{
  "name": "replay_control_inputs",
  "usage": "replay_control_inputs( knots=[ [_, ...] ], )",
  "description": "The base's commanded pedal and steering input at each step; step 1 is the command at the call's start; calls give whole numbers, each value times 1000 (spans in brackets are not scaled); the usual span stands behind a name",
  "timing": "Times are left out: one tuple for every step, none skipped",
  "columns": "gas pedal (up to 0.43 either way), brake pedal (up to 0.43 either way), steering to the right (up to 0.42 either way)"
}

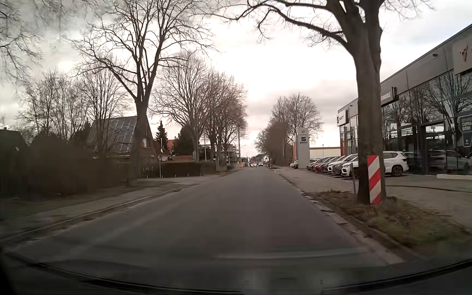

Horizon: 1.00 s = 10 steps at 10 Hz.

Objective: Follow the waypoints while adhering to traffic rules and regulations

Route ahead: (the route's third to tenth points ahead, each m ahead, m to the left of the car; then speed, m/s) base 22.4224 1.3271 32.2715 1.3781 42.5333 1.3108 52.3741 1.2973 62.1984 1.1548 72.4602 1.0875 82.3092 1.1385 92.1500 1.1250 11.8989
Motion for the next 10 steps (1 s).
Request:
replay_control_inputs(
  knots=[
    [150,0,0],
    [157,0,1],
    [157,0,2],
    [157,0,5],
    [157,0,5],
    [169,0,5],
    [169,0,5],
    [169,0,5],
    [169,0,4],
    [169,0,4]
  ],
)
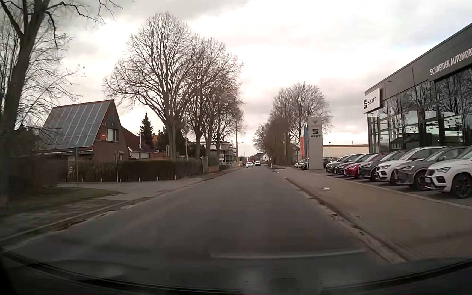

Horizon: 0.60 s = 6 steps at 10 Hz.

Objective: Follow the waypoints while adhering to traffic rules and regulations

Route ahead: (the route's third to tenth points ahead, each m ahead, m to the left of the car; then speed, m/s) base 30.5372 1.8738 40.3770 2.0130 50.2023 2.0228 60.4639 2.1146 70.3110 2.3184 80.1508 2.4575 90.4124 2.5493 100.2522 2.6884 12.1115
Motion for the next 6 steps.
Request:
replay_control_inputs(
  knots=[
    [169,0,4],
    [169,0,4],
    [169,0,4],
    [169,0,4],
    [169,0,4],
    [169,0,4]
  ],
)
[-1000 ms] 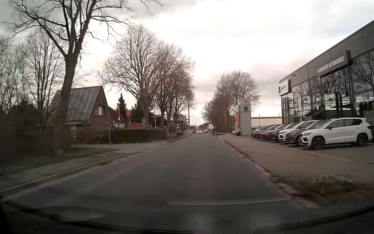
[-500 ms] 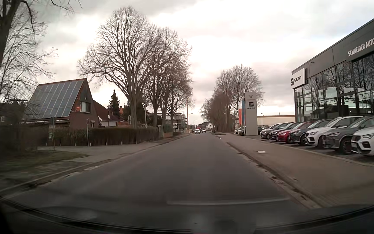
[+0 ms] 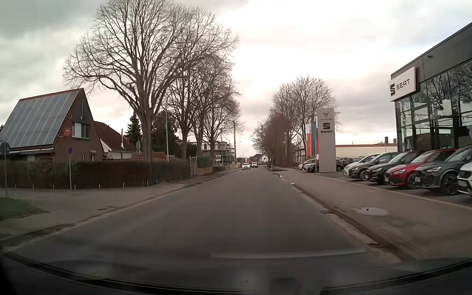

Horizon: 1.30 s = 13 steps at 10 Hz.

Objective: Follow the waypoints while adhering to traffic rules and regulations

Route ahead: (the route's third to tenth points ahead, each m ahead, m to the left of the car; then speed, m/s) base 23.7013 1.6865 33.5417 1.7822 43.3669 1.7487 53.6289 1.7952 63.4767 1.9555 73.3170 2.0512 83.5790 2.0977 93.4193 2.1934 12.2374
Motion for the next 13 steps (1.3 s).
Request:
replay_control_inputs(
  knots=[
    [177,0,4],
    [177,0,3],
    [177,0,3],
    [177,0,3],
    [169,0,3],
    [169,0,3],
    [169,0,3],
    [169,0,3],
    [169,0,3],
    [169,0,2],
    [169,0,3],
    [169,0,2],
    [169,0,2]
  ],
)
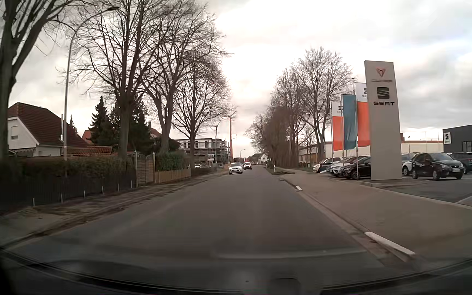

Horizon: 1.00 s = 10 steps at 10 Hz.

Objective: Follow the waypoints while adhering to traffic rules and regulations

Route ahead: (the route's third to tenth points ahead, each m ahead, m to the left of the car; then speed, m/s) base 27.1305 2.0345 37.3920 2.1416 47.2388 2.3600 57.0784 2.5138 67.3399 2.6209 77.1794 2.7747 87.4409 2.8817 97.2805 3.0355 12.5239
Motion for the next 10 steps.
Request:
replay_control_inputs(
  knots=[
    [177,0,3],
    [189,0,3],
    [189,0,3],
    [189,0,2],
    [189,0,3],
    [189,0,2],
    [189,0,0],
    [189,0,-2],
    [189,0,-2],
    [189,0,-2]
  ],
)
